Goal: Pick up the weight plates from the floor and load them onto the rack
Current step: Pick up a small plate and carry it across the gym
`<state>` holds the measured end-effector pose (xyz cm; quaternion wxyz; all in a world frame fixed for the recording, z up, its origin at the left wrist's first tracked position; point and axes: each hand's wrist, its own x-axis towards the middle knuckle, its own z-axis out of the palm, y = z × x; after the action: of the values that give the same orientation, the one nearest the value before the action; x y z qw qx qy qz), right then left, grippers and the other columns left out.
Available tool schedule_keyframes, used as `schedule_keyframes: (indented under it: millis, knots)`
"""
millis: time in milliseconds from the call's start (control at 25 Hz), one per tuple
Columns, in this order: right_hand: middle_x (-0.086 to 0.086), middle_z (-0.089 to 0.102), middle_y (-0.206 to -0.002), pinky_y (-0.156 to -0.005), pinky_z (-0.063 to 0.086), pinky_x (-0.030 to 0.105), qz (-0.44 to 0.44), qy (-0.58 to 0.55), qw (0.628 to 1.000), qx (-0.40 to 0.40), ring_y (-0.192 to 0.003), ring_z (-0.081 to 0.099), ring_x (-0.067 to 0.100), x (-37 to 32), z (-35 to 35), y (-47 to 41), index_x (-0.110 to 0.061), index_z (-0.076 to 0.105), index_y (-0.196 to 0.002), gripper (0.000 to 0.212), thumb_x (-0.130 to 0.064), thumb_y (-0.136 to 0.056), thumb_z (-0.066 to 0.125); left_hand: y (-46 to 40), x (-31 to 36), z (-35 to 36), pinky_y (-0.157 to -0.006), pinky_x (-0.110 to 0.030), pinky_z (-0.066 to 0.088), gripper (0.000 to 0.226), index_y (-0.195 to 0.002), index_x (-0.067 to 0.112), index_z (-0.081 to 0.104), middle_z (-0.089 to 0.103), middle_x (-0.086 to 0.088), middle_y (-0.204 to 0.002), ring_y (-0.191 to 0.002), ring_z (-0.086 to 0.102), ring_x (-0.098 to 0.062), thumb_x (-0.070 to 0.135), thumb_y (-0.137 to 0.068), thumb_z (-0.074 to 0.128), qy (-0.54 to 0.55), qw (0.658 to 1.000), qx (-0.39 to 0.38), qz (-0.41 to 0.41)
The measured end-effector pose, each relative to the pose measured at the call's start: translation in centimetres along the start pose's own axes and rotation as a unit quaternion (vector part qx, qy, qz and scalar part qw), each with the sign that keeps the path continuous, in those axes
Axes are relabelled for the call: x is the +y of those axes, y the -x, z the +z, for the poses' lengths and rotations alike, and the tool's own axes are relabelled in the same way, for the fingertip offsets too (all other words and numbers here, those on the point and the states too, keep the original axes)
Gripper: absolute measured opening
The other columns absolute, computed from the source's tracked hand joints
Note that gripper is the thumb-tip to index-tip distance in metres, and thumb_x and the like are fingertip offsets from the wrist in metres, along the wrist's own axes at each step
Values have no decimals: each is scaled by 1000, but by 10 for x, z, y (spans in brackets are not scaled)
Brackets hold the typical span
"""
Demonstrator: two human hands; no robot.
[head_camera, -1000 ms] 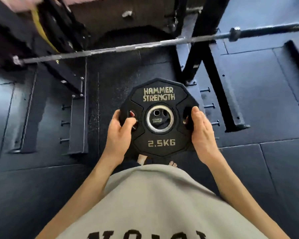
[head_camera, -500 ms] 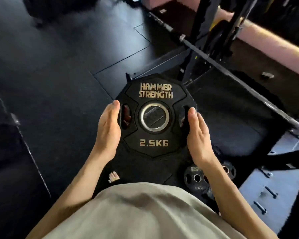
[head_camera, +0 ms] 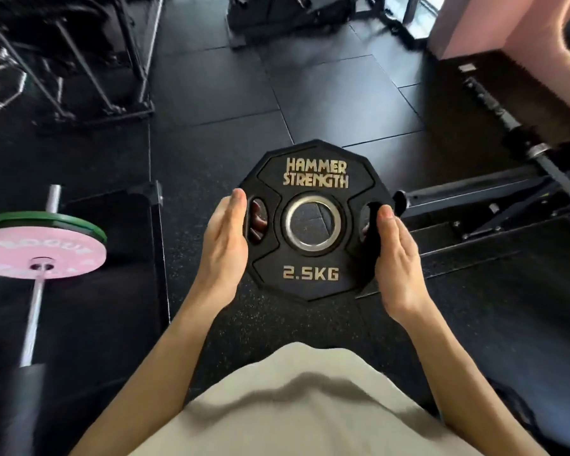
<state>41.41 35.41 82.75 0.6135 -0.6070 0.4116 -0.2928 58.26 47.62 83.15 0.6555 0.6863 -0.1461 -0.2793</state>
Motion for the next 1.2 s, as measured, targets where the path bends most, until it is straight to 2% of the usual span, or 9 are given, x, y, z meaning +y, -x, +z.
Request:
schedule_keyframes:
  millis: [120,240,360,480,600,720,840,960,1200]
  knots:
    - [8,60,-83,-77,43,33,6,1,1000,-16,-76,53,6,-7,29,-50,-5,58,-91,49,-49,-101,39,-49,6,-9,-79,-41,50,48,-84,17,65,65,7,-74,-72,60,-11,58,-94,41,-7,1000,21,-5]
    - [9,64,-84,-78,46,34,14,3,1000,-25,-79,57,7,-10,52,-115,-7,59,-90,55,-59,-95,41,-113,11,-7,-80,-42,48,49,-84,16,63,62,4,-76,-74,57,-14,58,-95,41,-8,1000,25,6]
    - [-8,56,-72,-69,42,26,20,3,1000,-20,-68,51,4,-18,74,-193,-15,55,-81,43,-51,-100,39,-189,23,7,-83,-45,50,51,-89,12,63,64,3,-78,-76,59,-14,56,-98,38,-30,999,26,16]
    - [-3,55,-75,-72,42,34,25,-21,999,-22,-73,51,10,-29,85,-267,-13,55,-82,45,-52,-99,41,-259,41,29,-90,-51,51,53,-96,12,66,69,0,-90,-88,64,-18,56,-98,38,-29,999,11,11]
    - [1,55,-80,-74,42,37,30,-20,999,-21,-76,51,14,-45,93,-350,-9,55,-86,48,-54,-97,41,-341,57,57,-90,-55,49,54,-95,9,64,64,-1,-86,-82,59,-19,57,-95,41,-11,1000,11,10]
    - [4,54,-81,-72,43,43,28,-5,999,-23,-77,50,17,-62,103,-429,-7,54,-87,62,-68,-87,42,-418,72,83,-84,-48,50,45,-86,20,67,64,3,-81,-78,58,-15,56,-94,42,3,1000,8,7]
    - [1,49,-78,-71,40,38,27,-10,1000,-7,-75,47,16,-68,113,-504,-14,52,-82,51,-64,-88,41,-497,79,109,-83,-45,50,47,-93,14,66,65,3,-81,-79,60,-15,54,-97,41,4,1000,-17,14]
    - [0,48,-76,-70,40,34,30,-9,999,25,-73,47,14,-75,128,-596,-17,50,-80,43,-56,-95,39,-600,89,139,-79,-39,51,45,-85,18,65,65,8,-75,-74,60,-9,51,-100,40,-9,999,-39,18]
    - [0,51,-76,-70,41,38,35,-20,991,131,-73,48,14,-105,142,-759,-17,53,-79,48,-60,-94,39,-792,132,210,-95,-58,48,54,-94,12,63,66,-5,-84,-83,61,-19,61,-94,40,-58,988,-142,25]
